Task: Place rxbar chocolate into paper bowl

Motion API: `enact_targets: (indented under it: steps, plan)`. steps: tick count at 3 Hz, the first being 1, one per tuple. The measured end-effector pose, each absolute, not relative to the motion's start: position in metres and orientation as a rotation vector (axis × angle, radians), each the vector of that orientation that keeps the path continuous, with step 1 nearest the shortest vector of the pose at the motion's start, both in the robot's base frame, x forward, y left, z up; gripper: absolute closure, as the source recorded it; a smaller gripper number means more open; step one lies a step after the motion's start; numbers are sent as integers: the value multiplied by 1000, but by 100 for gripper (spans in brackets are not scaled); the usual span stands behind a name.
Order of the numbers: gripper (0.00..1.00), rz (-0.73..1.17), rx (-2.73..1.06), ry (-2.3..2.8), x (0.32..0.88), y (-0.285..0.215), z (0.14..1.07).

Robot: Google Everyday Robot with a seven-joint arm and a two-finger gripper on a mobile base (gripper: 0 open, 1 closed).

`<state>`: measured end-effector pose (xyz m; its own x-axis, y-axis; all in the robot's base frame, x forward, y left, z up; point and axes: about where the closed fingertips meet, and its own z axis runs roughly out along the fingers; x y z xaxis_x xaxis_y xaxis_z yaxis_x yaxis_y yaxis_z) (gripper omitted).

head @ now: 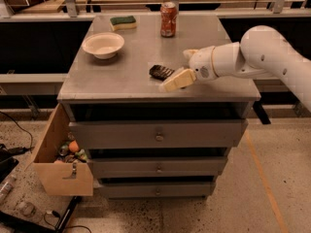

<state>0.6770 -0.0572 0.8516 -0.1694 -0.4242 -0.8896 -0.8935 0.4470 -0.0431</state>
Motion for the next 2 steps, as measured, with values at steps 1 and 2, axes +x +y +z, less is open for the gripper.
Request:
enact_targets:
  steps: [1,2]
  plan:
    - [0,661,-1130,1779,680,-48,836]
    - [19,664,-1144,1789,682,-42,822]
